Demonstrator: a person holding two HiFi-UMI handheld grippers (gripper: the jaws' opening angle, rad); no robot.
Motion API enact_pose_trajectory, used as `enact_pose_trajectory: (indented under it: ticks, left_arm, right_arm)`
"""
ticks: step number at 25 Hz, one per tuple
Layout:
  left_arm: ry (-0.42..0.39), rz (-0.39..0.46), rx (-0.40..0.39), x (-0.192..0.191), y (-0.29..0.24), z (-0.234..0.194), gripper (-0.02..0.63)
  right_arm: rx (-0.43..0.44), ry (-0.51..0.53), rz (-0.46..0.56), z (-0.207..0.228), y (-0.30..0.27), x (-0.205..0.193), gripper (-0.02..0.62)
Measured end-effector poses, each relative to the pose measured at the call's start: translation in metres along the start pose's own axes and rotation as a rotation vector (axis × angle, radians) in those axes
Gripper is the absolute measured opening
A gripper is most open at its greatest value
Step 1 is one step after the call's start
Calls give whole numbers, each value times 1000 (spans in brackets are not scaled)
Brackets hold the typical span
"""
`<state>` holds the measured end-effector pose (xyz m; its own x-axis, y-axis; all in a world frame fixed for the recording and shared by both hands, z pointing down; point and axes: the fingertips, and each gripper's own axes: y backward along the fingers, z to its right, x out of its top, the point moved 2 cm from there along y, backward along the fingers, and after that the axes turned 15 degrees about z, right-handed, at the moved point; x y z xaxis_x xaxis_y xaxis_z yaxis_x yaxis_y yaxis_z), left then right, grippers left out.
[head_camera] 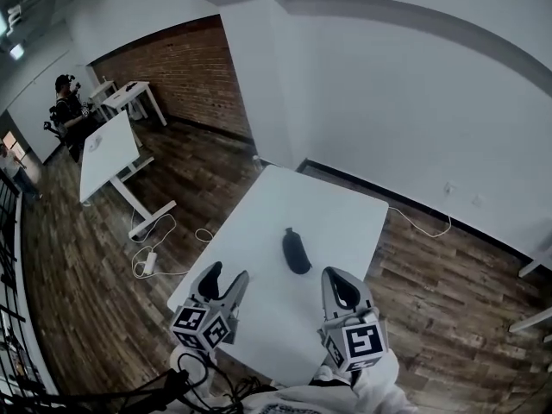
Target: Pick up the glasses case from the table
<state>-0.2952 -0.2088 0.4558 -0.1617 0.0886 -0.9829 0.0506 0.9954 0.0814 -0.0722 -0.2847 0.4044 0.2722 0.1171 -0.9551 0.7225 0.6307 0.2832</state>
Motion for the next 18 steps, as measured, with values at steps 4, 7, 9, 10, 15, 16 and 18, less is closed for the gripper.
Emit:
enact_pose_trajectory:
  ticks: [4,7,9,10,15,16,18]
  left_arm:
    - [91,-111,7,-39,-37,6,447]
    - [118,-205,6,-71,-62,12,484]
    - [123,-265,2,-93,-81,16,485]
    - [124,-291,1,-103,-91,18,485]
    - [192,-418,87,-163,-130,6,485]
    - [218,-453,107,-176,-137,3,485]
    - [246,-530,141,-203,-150,-3,485]
  right_arm:
    - [-34,-3,-5,27,4,-2,8]
    - [-68,-11,-18,45,13,-7,8]
    - [-92,-11,-28,56,19,-11,8]
    - [-105,-9,-33,61,22,-13,8]
    - [-158,17,-62,79,41,-15,8]
    - [-171,23,-70,83,47,-15,7]
    - [-204,30,-84,91,59,-16,8]
